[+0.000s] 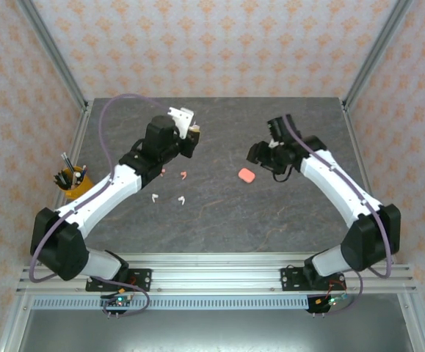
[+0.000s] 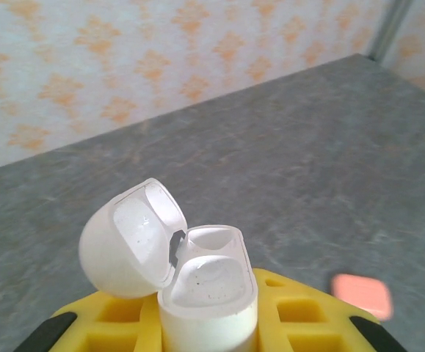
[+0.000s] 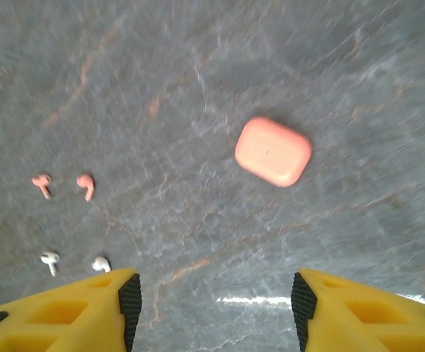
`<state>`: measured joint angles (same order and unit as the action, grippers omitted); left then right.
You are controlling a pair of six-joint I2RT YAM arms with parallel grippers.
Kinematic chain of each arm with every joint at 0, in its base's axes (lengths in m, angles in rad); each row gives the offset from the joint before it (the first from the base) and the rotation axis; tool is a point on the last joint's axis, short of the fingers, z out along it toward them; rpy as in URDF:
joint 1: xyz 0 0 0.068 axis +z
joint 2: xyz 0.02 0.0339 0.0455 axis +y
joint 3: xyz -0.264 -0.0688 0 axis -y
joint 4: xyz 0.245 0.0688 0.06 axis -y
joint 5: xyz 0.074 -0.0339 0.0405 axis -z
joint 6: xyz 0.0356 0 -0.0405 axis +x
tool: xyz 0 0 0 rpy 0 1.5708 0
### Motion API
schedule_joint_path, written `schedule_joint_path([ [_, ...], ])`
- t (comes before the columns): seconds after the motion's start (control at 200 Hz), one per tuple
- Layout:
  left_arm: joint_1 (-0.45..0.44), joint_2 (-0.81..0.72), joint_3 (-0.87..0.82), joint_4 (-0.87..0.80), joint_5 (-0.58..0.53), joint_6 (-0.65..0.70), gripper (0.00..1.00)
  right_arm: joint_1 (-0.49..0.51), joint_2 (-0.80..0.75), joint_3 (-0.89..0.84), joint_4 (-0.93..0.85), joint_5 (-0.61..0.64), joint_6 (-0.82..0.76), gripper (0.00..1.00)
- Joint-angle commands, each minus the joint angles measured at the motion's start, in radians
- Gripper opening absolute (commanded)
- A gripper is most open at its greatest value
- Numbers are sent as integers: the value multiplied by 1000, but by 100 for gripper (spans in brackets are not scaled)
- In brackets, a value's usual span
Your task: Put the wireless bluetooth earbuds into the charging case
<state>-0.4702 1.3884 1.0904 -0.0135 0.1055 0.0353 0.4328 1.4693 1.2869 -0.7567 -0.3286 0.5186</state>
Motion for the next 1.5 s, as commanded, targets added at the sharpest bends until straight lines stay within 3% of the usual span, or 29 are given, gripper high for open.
schedule_joint_path([
  [0.0,16,-70,-94,249,-168,23,0,83,67,60,-1,117,53,58],
  [0.12,65,-145,-204,316,-186,-33,0,153,144,115,14,120,93,58],
  [0.305,215,-274,-434,622,-35,-129,0,259,251,213,5,146,153,57],
  [0.43,256,-316,-492,688,9,-107,0,340,351,323,-44,177,197,56],
  [0.701,361,-372,-475,691,106,-152,0,496,629,624,-114,199,226,55],
  [1.156,585,-335,-417,733,47,-281,0,601,1029,1116,-312,244,428,52],
  [1.296,606,-320,-407,745,42,-299,0,621,1118,1230,-350,253,428,54],
  [1.496,612,-299,-399,766,51,-329,0,635,1158,1256,-346,269,410,57],
])
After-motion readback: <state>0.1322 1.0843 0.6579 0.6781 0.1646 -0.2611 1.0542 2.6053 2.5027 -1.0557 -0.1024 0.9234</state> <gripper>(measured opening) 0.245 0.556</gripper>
